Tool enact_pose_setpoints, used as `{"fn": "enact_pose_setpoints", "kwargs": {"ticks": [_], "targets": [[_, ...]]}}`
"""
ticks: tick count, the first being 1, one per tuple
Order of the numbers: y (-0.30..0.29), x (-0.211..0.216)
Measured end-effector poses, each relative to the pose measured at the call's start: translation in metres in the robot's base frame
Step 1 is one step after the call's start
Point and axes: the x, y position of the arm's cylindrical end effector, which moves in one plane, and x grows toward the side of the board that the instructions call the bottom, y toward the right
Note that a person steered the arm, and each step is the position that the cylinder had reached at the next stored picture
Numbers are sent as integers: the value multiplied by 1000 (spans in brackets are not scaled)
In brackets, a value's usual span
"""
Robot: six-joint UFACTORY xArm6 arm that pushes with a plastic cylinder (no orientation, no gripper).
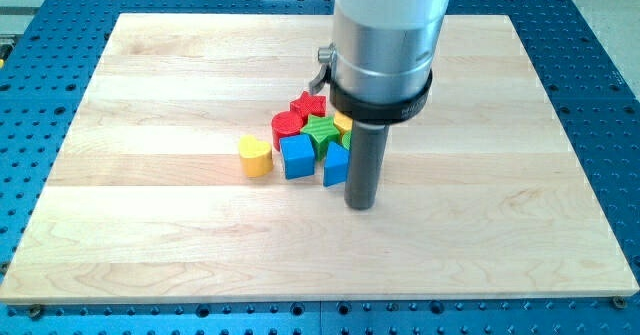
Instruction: Move the heart and triangle either side to the blue cube
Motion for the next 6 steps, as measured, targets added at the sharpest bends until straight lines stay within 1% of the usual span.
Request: {"fn": "enact_pose_setpoints", "kwargs": {"ticks": [1,2,3,6], "targets": [[-36,15],[-36,-1],[-29,-11],[4,-23]]}}
